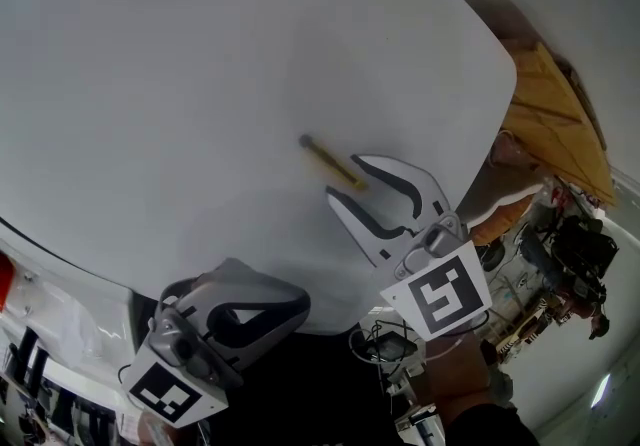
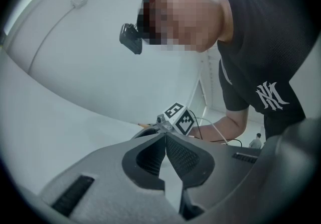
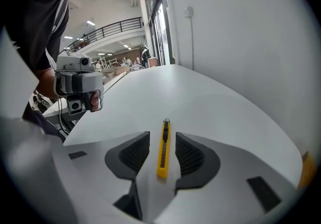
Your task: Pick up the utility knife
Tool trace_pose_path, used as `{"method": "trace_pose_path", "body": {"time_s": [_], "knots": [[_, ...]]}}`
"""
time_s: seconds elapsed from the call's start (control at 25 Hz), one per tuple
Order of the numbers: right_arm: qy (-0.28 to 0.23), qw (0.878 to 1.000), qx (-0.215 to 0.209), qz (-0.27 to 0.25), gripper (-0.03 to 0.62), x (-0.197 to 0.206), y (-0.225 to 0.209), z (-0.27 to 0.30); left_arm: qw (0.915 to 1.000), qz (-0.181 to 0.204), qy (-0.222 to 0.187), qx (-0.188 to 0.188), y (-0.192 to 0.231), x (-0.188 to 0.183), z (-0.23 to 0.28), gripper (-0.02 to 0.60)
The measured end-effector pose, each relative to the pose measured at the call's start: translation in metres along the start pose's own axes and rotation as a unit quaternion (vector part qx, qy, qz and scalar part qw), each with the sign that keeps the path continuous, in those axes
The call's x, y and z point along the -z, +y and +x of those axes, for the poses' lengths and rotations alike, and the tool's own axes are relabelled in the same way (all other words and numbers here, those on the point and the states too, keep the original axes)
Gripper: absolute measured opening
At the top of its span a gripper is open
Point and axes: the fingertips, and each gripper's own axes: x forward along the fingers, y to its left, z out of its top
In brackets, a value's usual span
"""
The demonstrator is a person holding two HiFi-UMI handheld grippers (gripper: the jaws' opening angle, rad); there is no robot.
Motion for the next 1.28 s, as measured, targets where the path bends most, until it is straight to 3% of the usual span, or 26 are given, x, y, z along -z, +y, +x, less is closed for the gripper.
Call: {"method": "trace_pose_path", "body": {"time_s": [0.64,0.88,1.28], "knots": [[0.023,1.000,0.002,-0.001,0.143,0.009,0.002,0.012,0.9999,0.011,-0.006,0.009,-0.006,-0.007,0.001,0.006],[0.040,0.999,0.020,-0.025,0.080,0.010,0.003,0.014,0.9999,0.011,-0.003,0.007,-0.007,-0.005,-0.005,0.006],[0.046,0.998,0.024,-0.036,0.055,0.014,-0.005,0.010,0.9999,0.010,-0.003,0.009,-0.006,-0.002,0.006,0.006]]}}
